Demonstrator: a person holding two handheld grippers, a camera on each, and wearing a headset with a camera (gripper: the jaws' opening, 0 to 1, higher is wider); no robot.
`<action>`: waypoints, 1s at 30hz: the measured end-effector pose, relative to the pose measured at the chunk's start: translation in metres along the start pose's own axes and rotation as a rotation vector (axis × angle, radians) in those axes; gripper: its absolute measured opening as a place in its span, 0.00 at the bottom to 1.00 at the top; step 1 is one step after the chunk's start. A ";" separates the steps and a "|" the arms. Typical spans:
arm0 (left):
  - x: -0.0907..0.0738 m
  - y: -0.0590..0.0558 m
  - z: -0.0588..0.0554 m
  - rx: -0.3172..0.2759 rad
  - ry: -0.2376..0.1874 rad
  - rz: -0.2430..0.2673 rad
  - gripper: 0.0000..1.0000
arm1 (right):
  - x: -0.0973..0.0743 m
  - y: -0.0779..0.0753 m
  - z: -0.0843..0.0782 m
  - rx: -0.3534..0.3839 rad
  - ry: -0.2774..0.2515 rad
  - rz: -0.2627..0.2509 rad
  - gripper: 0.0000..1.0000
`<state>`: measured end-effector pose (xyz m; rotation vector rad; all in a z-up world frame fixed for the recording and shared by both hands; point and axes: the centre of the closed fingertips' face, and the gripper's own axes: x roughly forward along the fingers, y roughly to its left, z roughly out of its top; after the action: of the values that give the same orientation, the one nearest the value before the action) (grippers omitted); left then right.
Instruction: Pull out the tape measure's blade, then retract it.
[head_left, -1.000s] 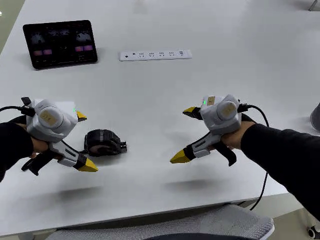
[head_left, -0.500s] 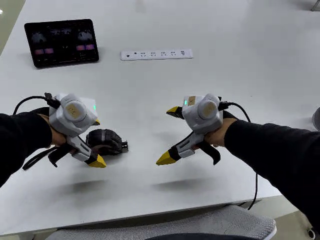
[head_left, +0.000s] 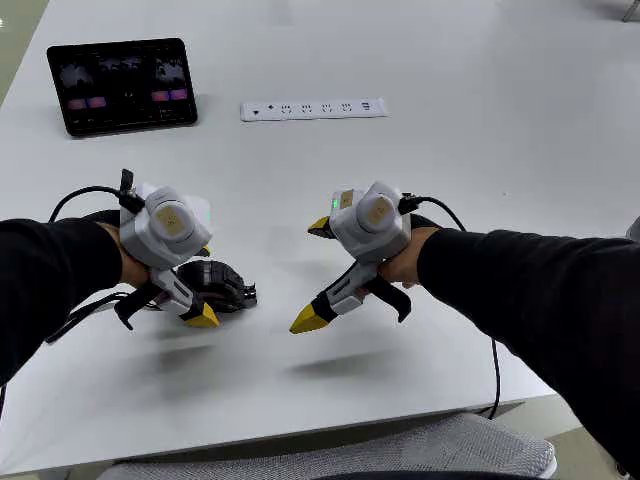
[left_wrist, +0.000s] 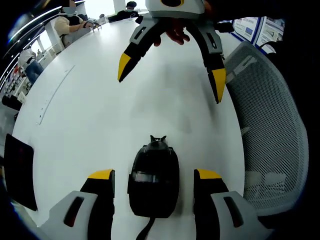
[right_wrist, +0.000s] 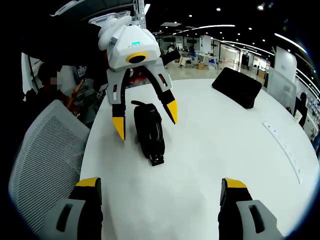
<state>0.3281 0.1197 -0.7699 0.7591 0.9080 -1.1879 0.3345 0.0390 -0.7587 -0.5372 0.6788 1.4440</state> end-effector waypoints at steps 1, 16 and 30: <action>0.000 -0.001 0.001 0.002 0.002 -0.001 0.58 | 0.001 0.000 0.001 -0.001 0.000 0.003 0.99; 0.004 0.003 0.009 0.043 0.022 -0.012 0.39 | 0.027 0.003 0.015 -0.068 0.024 0.042 0.99; 0.005 0.003 0.008 0.045 0.020 0.000 0.32 | 0.042 0.000 0.018 -0.120 0.039 0.049 0.72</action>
<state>0.3329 0.1113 -0.7708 0.8083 0.9000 -1.2060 0.3367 0.0813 -0.7750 -0.6478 0.6428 1.5307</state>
